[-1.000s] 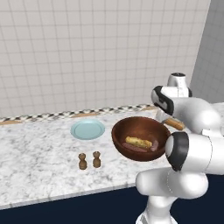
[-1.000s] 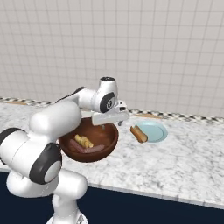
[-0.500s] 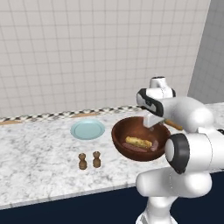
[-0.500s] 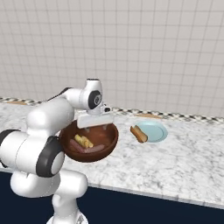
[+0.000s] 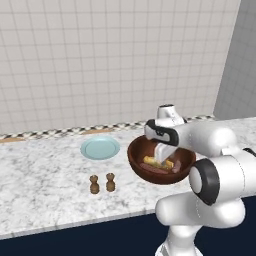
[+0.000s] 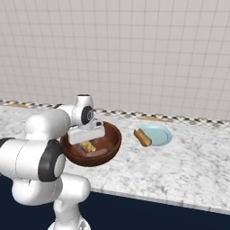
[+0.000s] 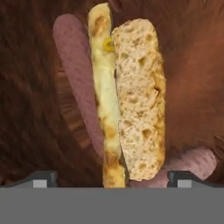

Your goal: Place one bun and one sausage from the bowl on each plate.

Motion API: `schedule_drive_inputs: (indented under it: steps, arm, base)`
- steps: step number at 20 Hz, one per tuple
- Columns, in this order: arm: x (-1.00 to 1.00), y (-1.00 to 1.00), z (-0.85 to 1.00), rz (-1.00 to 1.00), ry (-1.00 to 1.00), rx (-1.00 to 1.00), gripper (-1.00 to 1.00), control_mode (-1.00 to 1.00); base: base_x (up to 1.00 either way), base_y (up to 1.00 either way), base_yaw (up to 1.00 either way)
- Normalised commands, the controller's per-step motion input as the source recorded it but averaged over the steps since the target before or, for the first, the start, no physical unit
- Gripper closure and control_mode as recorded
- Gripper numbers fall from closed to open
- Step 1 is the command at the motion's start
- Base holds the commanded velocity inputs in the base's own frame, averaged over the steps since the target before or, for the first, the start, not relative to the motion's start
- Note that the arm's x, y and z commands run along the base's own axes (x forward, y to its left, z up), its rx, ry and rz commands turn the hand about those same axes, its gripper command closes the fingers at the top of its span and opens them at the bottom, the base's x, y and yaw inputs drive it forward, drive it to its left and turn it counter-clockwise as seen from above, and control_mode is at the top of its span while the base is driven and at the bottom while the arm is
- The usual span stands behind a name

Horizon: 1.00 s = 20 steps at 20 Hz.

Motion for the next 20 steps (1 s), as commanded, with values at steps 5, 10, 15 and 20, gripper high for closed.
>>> schedule_drive_inputs:
  steps: [5, 10, 15, 20]
  arm:
    - [0.12, 0.15, -0.38, 0.14, 0.01, 0.05, -1.00, -1.00]
    - [0.27, 0.15, -0.36, 0.09, 0.00, 0.03, -1.00, -1.00]
    - [0.01, 0.03, -0.06, 0.09, -0.18, 0.05, 1.00, -1.00]
    - [0.00, 0.00, 0.23, 0.02, -0.31, 0.07, 1.00, -1.00]
  base:
    - [0.00, 0.00, 0.00]
    - [0.00, 0.00, 0.00]
    - [0.00, 0.00, 0.00]
    - [0.00, 0.00, 0.00]
